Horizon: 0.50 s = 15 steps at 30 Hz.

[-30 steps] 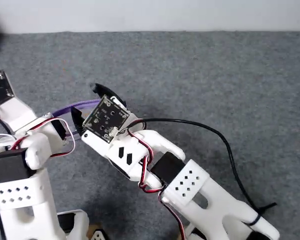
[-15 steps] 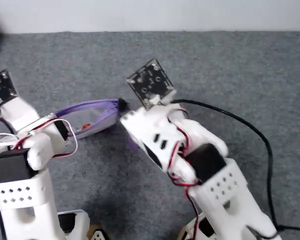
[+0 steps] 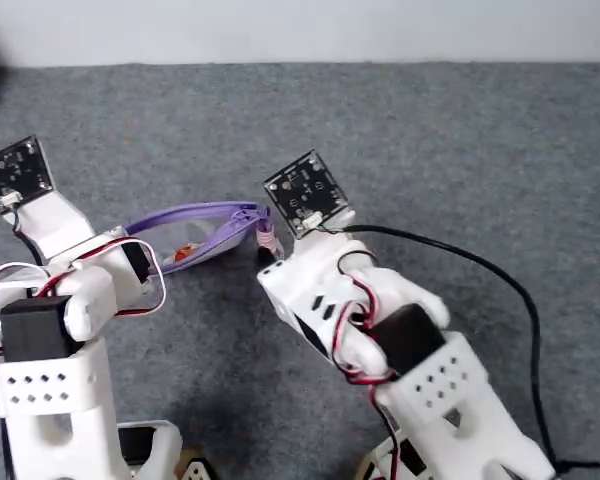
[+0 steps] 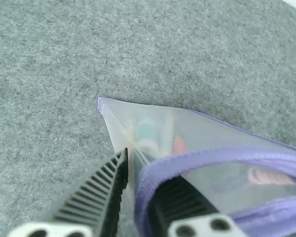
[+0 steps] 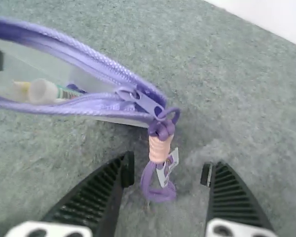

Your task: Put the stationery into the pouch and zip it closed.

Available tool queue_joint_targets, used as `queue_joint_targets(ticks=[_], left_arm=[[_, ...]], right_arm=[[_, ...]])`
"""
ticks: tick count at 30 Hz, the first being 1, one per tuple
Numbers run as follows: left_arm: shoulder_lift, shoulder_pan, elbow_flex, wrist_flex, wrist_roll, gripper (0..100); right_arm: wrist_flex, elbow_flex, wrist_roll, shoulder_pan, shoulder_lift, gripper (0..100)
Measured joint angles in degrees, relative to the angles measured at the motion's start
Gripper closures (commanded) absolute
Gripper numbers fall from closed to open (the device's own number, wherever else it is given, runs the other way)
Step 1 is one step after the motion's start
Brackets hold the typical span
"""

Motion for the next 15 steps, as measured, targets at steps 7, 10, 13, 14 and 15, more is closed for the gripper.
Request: queue_joint_targets(ticks=[7,10,13,14,15], left_arm=[[0.0,0.0,0.0,0.0,0.0,99],[0.0,0.0,0.0,0.0,0.0,99],[0.0,0.0,0.0,0.0,0.0,99],[0.0,0.0,0.0,0.0,0.0,99],[0.0,0.0,0.0,0.0,0.0,99]], right_arm=[[-16.0,9.1,0.0,-0.3,5.2,77.5],[-19.7,9.9,0.0,-0.3,7.1,85.3],[-20.8,9.9,0.0,0.6,7.5,96.1],[-21.0,9.9,0.0,1.0,7.5,98.8],[-21.0,9.9,0.0,1.3,7.5,99.1]])
